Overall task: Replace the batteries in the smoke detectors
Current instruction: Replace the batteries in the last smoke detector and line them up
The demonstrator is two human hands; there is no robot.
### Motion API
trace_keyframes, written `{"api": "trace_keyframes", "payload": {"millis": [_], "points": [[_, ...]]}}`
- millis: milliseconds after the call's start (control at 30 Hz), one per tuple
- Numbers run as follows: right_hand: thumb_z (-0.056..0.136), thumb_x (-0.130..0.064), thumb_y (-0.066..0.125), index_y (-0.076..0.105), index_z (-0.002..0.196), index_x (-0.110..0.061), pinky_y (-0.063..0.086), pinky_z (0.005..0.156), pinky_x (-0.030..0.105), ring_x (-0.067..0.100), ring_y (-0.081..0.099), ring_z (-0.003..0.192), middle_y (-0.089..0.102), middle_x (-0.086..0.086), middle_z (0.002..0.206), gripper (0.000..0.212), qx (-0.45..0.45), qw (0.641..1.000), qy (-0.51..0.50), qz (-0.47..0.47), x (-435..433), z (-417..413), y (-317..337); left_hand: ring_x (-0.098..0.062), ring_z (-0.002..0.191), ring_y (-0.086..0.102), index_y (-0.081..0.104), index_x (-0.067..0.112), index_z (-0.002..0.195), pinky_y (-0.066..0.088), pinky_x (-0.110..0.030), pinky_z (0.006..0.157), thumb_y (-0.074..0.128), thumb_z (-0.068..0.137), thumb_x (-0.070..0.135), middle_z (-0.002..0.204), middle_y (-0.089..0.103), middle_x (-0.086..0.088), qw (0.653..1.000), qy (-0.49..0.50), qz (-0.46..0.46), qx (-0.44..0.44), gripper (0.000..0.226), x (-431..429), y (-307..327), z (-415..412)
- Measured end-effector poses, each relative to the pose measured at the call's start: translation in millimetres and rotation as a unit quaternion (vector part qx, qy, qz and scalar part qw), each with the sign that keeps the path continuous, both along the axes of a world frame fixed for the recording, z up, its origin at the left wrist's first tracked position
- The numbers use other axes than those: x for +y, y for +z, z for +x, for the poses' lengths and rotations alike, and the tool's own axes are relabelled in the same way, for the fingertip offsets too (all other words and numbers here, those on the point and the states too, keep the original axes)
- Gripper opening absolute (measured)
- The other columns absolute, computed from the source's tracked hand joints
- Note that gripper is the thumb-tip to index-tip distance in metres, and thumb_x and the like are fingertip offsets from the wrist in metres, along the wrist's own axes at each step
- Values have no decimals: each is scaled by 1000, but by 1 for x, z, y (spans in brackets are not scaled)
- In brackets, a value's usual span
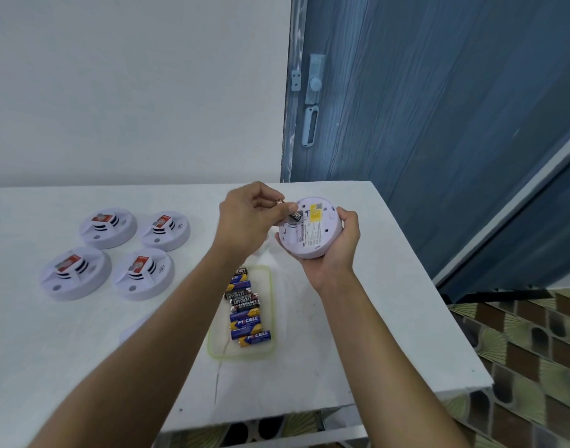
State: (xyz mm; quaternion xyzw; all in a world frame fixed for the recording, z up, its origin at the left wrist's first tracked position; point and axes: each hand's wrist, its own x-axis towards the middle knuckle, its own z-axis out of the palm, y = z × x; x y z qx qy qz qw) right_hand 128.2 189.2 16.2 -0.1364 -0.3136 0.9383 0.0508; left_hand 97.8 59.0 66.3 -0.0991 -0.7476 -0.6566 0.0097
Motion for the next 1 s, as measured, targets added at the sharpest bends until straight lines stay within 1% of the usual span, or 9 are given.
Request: {"api": "trace_keyframes", "payload": {"millis": [100, 167, 267, 367, 467, 600, 700, 867, 1000], "points": [[92, -46, 40, 65, 106, -15, 41, 103, 48, 29, 54, 104, 62, 14, 107, 43, -2, 1000, -1, 0, -1, 0, 1, -14, 61, 69, 71, 8, 82, 58, -28, 71, 84, 73, 12, 69, 73, -3, 1000, 1, 4, -3, 16, 0, -2, 1], [92, -46, 40, 66, 103, -15, 41, 97, 47, 29, 54, 102, 62, 14, 105, 42, -6, 1000, -1, -4, -2, 0, 2, -10, 64, 69, 74, 14, 82, 57, -26, 74, 83, 76, 17, 70, 74, 0, 1000, -5, -16, 11, 11, 2, -3, 2], [92, -45, 40, 67, 100, -15, 41, 94, 44, 27, 55, 99, 64, 12, 99, 42, 0, 1000, 6, -7, -4, 1, 3, -2, 62, 66, 75, 17, 86, 51, -18, 65, 79, 80, 21, 74, 74, 2, 999, -15, -46, 22, 8, 5, -6, 4], [92, -43, 38, 66, 101, -14, 45, 83, 37, 25, 58, 91, 64, 12, 96, 42, 4, 1000, 7, -5, -6, 1, 7, 3, 62, 62, 69, 18, 88, 48, -16, 60, 77, 83, 28, 75, 71, 9, 993, -6, -106, 58, 13, 8, -12, 7], [90, -43, 38, 64, 107, -12, 46, 79, 35, 28, 56, 100, 62, 13, 101, 44, 2, 1000, 5, -2, -9, -1, 10, 1, 76, 59, 65, 15, 87, 45, -20, 69, 71, 87, 29, 76, 63, 18, 983, 15, -140, 119, 16, 10, -17, 10], [91, -42, 37, 67, 95, -13, 47, 76, 33, 25, 61, 89, 65, 10, 91, 42, 1, 1000, 11, -15, -11, 0, 13, -12, 97, 54, 65, 15, 94, 36, -8, 73, 65, 92, 29, 89, 65, 10, 975, 22, -156, 159, 15, 12, -24, 11], [90, -42, 38, 67, 93, -15, 47, 76, 32, 24, 60, 90, 65, 9, 90, 40, -7, 1000, 10, -23, -11, -1, 14, -12, 100, 53, 66, 17, 98, 37, -11, 78, 66, 91, 30, 94, 67, 9, 975, 39, -139, 166, 14, 15, -29, 12], [90, -45, 40, 65, 103, -16, 47, 73, 30, 23, 58, 94, 65, 9, 94, 40, -32, 999, 5, -17, -13, -3, 13, -12, 106, 49, 66, 18, 102, 37, -21, 86, 64, 92, 32, 106, 61, 6, 968, 74, -156, 182, 17, 18, -34, 11], [91, -46, 40, 65, 107, -16, 50, 68, 27, 21, 62, 88, 66, 8, 89, 42, -41, 999, 7, 0, -14, -3, 13, -12, 101, 53, 65, 15, 99, 39, -22, 83, 63, 93, 27, 100, 59, 9, 967, 81, -154, 188, 14, 20, -39, 14]]}}
